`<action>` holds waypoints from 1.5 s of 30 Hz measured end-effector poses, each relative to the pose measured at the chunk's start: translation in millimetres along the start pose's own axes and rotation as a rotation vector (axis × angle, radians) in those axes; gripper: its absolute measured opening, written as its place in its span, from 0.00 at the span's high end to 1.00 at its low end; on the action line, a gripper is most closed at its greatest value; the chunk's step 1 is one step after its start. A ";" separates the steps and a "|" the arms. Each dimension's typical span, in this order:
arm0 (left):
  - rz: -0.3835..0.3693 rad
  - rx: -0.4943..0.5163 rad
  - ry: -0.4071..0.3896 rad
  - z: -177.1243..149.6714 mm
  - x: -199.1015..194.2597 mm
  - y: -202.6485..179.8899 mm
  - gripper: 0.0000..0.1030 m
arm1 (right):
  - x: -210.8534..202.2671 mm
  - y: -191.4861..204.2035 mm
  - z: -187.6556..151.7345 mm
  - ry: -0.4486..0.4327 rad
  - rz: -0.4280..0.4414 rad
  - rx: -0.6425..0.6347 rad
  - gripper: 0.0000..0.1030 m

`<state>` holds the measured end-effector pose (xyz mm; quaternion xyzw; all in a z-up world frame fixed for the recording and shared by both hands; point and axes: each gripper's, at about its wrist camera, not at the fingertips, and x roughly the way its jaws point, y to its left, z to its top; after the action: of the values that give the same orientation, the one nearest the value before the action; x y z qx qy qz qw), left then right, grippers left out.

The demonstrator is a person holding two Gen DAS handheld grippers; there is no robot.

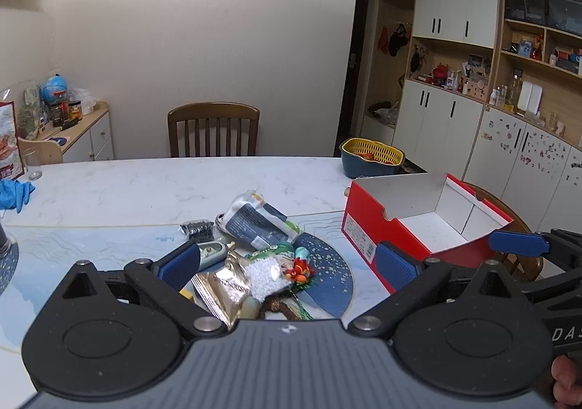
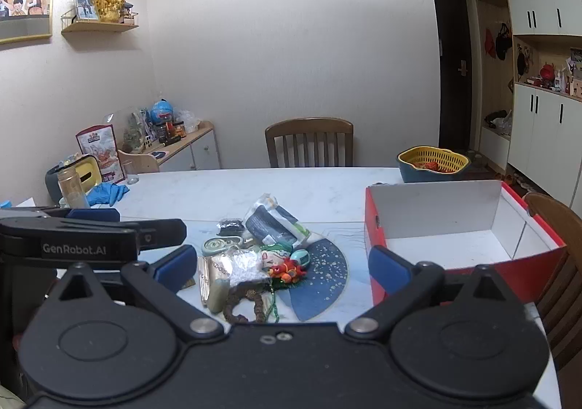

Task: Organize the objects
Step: 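Move left tool toward yellow box while right tool reaches brown bead bracelet, then close left tool on yellow box while right tool grasps brown bead bracelet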

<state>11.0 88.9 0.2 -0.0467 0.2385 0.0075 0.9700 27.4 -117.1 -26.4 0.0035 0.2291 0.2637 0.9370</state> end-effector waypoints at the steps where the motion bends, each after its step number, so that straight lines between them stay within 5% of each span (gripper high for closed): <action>1: -0.004 0.002 0.001 0.9 2.6 2.6 0.00 | 3.6 1.4 0.5 0.005 0.001 0.000 0.03; 11: -0.001 -0.001 0.082 -2.7 43.6 37.5 0.00 | 47.1 11.0 0.9 0.095 -0.011 -0.007 0.05; 25: 0.143 -0.054 0.296 -32.5 142.4 125.0 0.00 | 122.0 10.2 -17.7 0.337 -0.044 -0.048 0.12; 33: 0.227 -0.151 0.397 -35.7 176.3 154.1 0.01 | 159.3 29.6 -29.2 0.435 0.058 -0.149 0.25; 39: 0.254 -0.191 0.441 -37.1 191.8 164.9 0.04 | 184.9 34.2 -36.4 0.485 0.009 -0.137 0.37; 45: 0.242 -0.126 0.468 -47.0 196.6 158.5 0.04 | 208.0 31.2 -43.3 0.533 -0.033 -0.120 0.56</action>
<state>157.7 240.8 -146.2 -0.0784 0.4593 0.1274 0.8756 150.6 8.0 -150.1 -0.1253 0.4517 0.2530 0.8463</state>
